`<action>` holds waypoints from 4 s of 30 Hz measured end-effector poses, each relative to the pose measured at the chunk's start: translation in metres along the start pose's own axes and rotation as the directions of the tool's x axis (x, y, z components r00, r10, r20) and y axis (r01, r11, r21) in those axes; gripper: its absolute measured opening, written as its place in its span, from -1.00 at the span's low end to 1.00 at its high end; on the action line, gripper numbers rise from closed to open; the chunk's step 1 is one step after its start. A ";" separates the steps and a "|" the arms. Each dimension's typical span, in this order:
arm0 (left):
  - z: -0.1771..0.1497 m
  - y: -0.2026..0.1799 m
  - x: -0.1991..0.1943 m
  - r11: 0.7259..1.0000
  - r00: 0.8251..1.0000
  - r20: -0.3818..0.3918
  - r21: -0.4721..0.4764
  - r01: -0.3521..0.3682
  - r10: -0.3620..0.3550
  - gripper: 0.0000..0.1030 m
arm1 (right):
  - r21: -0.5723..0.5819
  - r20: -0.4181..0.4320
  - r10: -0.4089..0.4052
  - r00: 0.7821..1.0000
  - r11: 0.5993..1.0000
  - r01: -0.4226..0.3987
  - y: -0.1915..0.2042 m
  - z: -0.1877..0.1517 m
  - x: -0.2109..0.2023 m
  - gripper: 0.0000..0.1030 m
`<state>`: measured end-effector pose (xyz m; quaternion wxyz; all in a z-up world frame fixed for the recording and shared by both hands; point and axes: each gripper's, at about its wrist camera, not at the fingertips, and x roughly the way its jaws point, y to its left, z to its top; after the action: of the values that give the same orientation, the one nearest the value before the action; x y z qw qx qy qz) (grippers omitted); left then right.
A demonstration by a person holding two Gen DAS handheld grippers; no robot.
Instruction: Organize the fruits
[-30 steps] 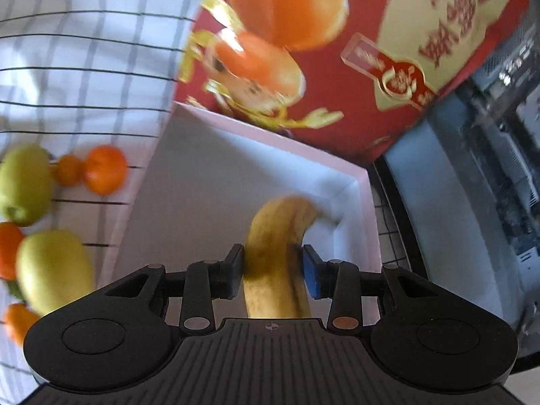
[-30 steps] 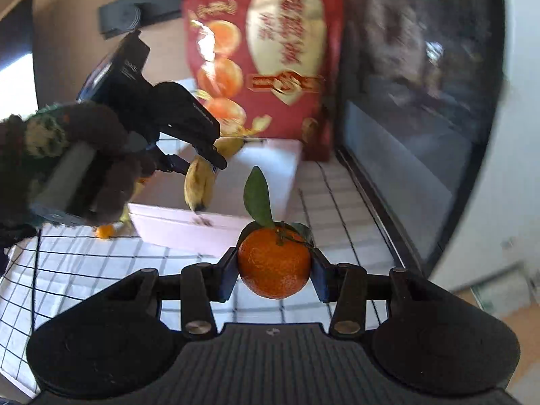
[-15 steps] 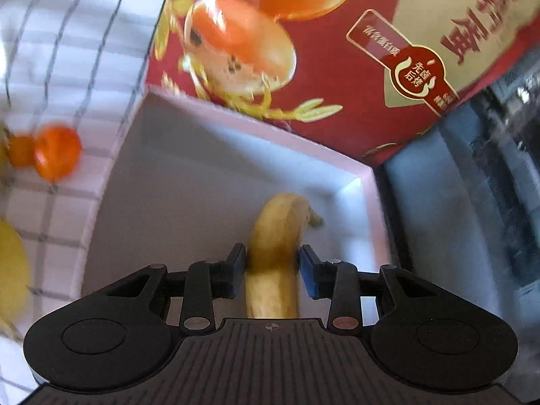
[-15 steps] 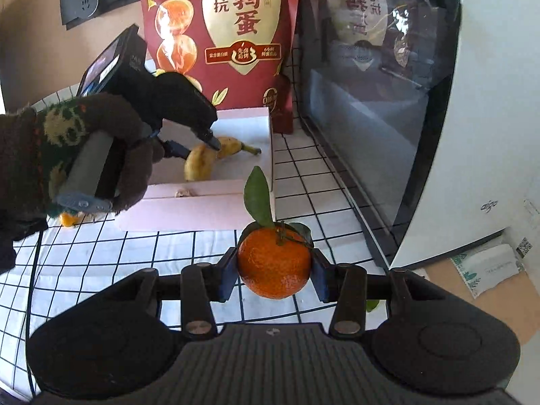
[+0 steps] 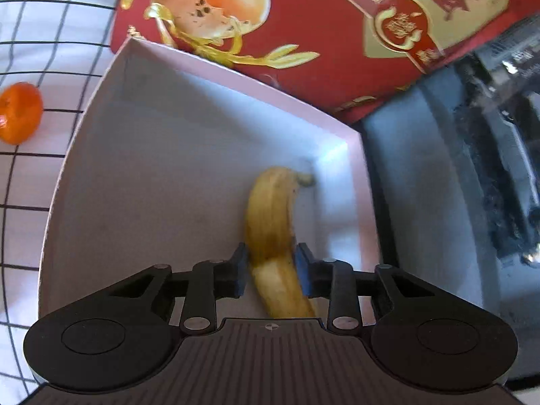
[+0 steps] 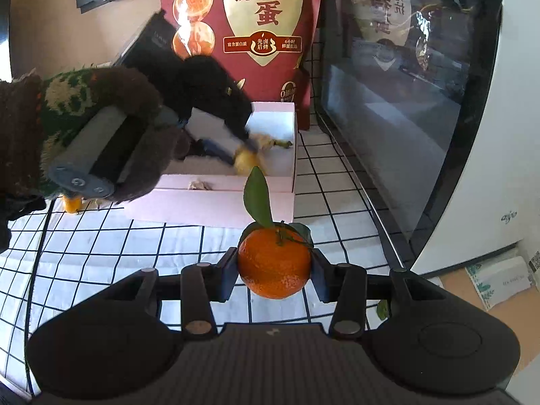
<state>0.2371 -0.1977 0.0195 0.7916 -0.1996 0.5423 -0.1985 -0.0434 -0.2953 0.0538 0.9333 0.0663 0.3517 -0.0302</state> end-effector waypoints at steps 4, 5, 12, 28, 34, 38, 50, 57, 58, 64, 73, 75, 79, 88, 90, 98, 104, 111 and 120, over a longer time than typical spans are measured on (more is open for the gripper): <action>-0.006 -0.005 -0.012 0.990 0.996 -0.026 0.108 0.088 -0.086 -0.39 | -0.012 0.015 0.001 1.000 1.000 -0.001 -0.002 0.006 0.000 -0.14; -0.006 -0.004 -0.018 0.984 0.990 -0.031 0.109 0.144 -0.141 -0.39 | -0.015 0.017 0.002 1.000 1.000 -0.002 -0.002 0.009 0.001 -0.14; -0.047 0.015 -0.106 0.973 0.967 0.202 0.198 0.116 -0.156 -0.39 | -0.087 0.090 0.021 0.996 0.996 -0.013 -0.001 0.056 0.005 -0.14; -0.131 0.152 -0.203 0.956 0.881 0.403 0.045 -0.289 0.247 -0.39 | -0.202 0.087 0.069 0.994 0.978 -0.050 0.052 0.091 0.087 0.17; -0.131 0.178 -0.215 0.940 0.862 0.407 0.022 -0.341 0.303 -0.39 | -0.298 0.080 0.157 0.984 0.946 -0.127 0.105 0.064 0.066 0.17; -0.118 0.189 -0.227 0.887 0.799 0.451 0.036 -0.461 0.397 -0.38 | -0.317 0.078 0.213 0.974 0.932 -0.178 0.133 0.066 0.058 0.17; -0.053 0.275 -0.266 0.900 0.753 0.530 -0.050 -0.433 0.391 -0.38 | -0.346 -0.031 0.319 0.947 0.886 -0.310 0.189 0.054 0.070 0.21; -0.018 0.314 -0.266 0.913 0.795 0.478 -0.035 -0.407 0.373 -0.37 | -0.360 -0.076 0.346 0.935 0.865 -0.349 0.210 0.051 0.077 0.21; -0.017 0.317 -0.266 0.924 0.808 0.472 -0.038 -0.380 0.352 -0.37 | -0.355 -0.079 0.350 0.933 0.865 -0.355 0.212 0.053 0.078 0.21; -0.032 0.316 -0.265 0.932 0.812 0.475 -0.048 -0.360 0.339 -0.36 | -0.227 -0.094 0.445 0.890 0.861 -0.455 0.236 0.108 0.105 0.21; -0.071 0.318 -0.299 0.939 0.764 0.547 -0.174 -0.296 0.342 -0.36 | 0.273 -0.296 0.478 0.827 0.872 -0.406 0.323 0.162 0.195 0.21; -0.078 0.321 -0.304 0.940 0.754 0.561 -0.185 -0.286 0.340 -0.36 | 0.369 -0.328 0.464 0.823 0.865 -0.340 0.331 0.161 0.211 0.21; -0.087 0.327 -0.305 0.931 0.743 0.562 -0.203 -0.303 0.364 -0.36 | 0.410 -0.342 0.378 0.860 0.884 -0.226 0.345 0.161 0.227 0.21; -0.090 0.336 -0.308 0.930 0.754 0.544 -0.198 -0.311 0.368 -0.37 | 0.220 -0.352 0.273 0.895 0.954 -0.204 0.370 0.147 0.233 0.10; -0.086 0.335 -0.306 0.941 0.773 0.537 -0.170 -0.292 0.337 -0.36 | 0.147 -0.332 0.273 0.903 0.961 -0.236 0.371 0.143 0.228 0.01; -0.066 0.312 -0.277 0.922 0.817 0.461 -0.010 -0.386 0.347 -0.36 | -0.073 -0.307 0.322 0.896 0.930 -0.359 0.353 0.126 0.187 -0.34; -0.057 0.295 -0.265 0.905 0.805 0.469 0.028 -0.424 0.363 -0.36 | -0.106 -0.276 0.367 0.888 0.907 -0.408 0.332 0.114 0.165 -0.46; -0.019 0.294 -0.256 0.882 0.762 0.496 -0.015 -0.471 0.415 -0.36 | -0.112 -0.201 0.414 0.888 0.891 -0.440 0.308 0.104 0.142 -0.38; -0.021 0.298 -0.241 0.885 0.797 0.444 0.017 -0.464 0.409 -0.34 | -0.258 -0.163 0.400 0.902 0.865 -0.430 0.273 0.065 0.097 -0.06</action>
<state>0.1664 0.1792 0.0419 0.9262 -0.0574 0.3726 0.0049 0.0998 -0.0360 0.0657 0.8979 0.0053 0.3777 0.2262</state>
